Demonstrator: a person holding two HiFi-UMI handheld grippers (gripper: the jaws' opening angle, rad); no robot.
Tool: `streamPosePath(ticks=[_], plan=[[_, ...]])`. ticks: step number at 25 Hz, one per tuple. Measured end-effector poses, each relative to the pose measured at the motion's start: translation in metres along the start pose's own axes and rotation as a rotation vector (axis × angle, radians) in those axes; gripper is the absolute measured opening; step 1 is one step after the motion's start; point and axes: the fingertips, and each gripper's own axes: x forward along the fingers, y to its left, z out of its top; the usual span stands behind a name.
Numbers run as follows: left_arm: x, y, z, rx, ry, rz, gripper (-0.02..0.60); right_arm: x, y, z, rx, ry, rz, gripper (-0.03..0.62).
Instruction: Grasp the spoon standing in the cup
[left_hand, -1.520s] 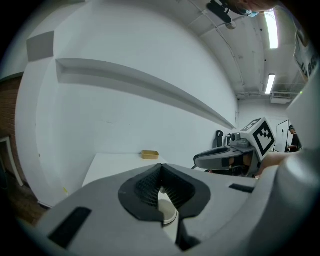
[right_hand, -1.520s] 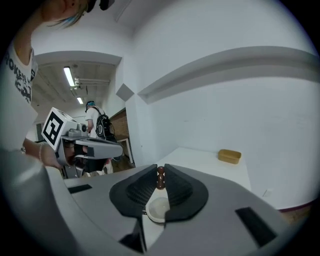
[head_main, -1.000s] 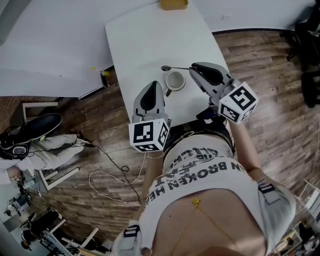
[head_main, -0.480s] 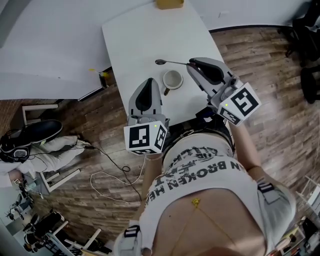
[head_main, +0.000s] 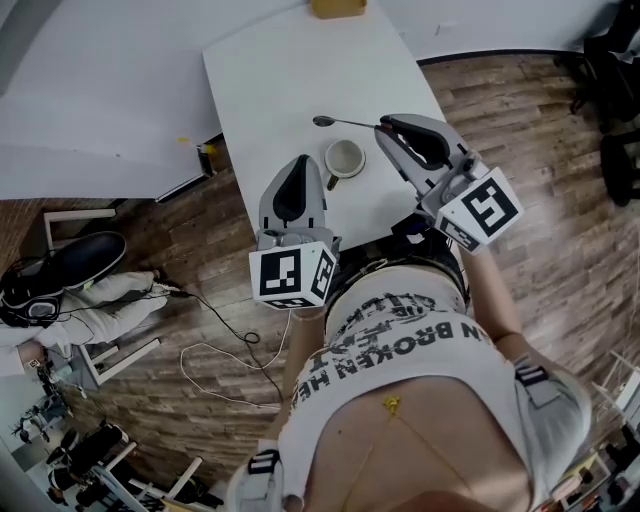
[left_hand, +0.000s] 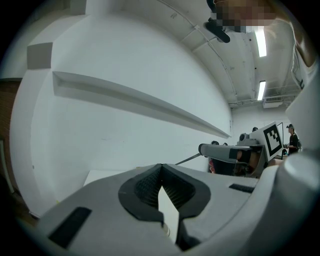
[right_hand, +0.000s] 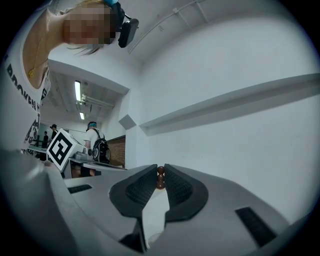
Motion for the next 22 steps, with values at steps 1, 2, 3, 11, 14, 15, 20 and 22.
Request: streamPosePath(ticks=[1,2,3,11,14,15,20,22], plan=[[-0.0001,-0.0004,-0.0003,0.0,0.001,-0.001,-0.005,-0.0003,0.0001,0.0,-0.001,0.001,-0.001,0.044],[-0.0002,-0.0005,-0.0006,-0.001,0.002,-0.001,-0.005,-0.0005,0.0002,-0.0001,-0.003,0.002,-0.002,0.044],[-0.0004,-0.0003,-0.0009,-0.003,0.003,-0.001,-0.005,-0.0004,0.0003,-0.0002,-0.004,0.003,-0.002,0.044],[0.0009,0.003,-0.0045,-0.006,0.008,-0.001,-0.005,0.002,-0.0013,-0.0024,-0.007,0.011,-0.005,0.044],[-0.0001,0.0021,-0.0045,-0.006,0.009,-0.002,-0.004,0.0012,-0.0011,-0.0025,-0.008,0.014,-0.006,0.044],[-0.0006,0.0015,-0.0041,-0.006,0.009,-0.001,-0.005,0.0007,-0.001,-0.0022,-0.007,0.014,-0.006,0.044],[-0.0015,0.0023,-0.0035,-0.005,0.011,0.001,-0.005,0.0017,-0.0014,-0.0039,-0.006,0.023,-0.004,0.044],[-0.0014,0.0031,-0.0035,-0.005,0.013,0.002,-0.005,0.0025,-0.0018,-0.0053,-0.005,0.029,-0.003,0.044]])
